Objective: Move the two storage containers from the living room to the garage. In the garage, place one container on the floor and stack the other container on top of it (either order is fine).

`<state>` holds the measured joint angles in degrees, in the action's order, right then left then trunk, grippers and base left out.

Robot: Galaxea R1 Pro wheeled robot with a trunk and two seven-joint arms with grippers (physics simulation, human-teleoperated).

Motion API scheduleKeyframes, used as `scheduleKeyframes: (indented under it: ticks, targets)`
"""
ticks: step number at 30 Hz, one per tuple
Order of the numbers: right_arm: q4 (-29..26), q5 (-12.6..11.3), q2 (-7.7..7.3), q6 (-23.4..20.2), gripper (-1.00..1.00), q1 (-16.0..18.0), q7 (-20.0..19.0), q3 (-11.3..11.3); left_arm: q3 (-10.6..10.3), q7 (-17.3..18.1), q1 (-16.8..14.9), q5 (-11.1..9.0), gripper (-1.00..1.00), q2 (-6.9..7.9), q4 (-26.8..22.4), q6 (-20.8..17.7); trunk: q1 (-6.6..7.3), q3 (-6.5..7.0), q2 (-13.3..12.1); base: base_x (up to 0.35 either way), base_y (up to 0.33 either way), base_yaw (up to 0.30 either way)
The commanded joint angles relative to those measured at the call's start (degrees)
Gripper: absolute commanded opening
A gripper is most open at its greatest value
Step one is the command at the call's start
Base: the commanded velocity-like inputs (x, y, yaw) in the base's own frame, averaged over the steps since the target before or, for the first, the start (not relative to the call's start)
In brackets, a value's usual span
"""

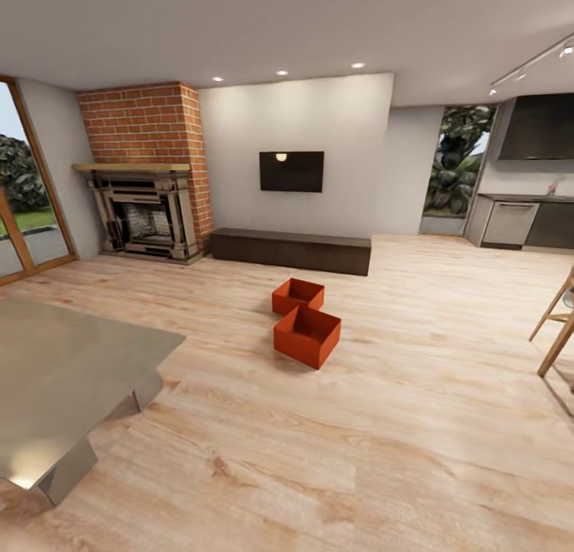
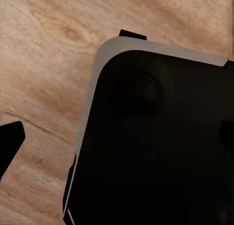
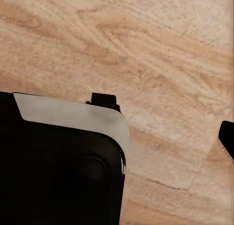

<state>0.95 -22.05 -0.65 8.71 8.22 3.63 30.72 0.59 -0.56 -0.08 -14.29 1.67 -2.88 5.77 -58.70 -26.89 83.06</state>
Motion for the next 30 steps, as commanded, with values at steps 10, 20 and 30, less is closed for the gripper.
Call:
scheduleKeyframes:
  ticks: [10, 20, 30]
  targets:
    - [0.10, -0.45, 0.03, 0.23, 1.00, 0.04, 0.06, 0.48, 0.02, -0.06, -0.01, -0.14, 1.00, -0.01, -0.02, 0.12, -0.03, -0.05, 0.02, 0.322, 0.000, 0.000]
    - [0.10, -0.45, 0.04, 0.17, 1.00, 0.04, 0.06, 0.48, 0.03, -0.05, -0.01, -0.13, 1.00, 0.00, -0.02, 0.17, -0.03, -0.05, 0.02, 0.322, 0.000, 0.000]
    - [0.10, -0.45, 0.01, 0.21, 1.00, 0.04, 0.06, 0.48, 0.02, -0.06, -0.01, -0.14, 1.00, 0.00, -0.02, 0.17, -0.03, -0.05, 0.02, 0.322, 0.000, 0.000]
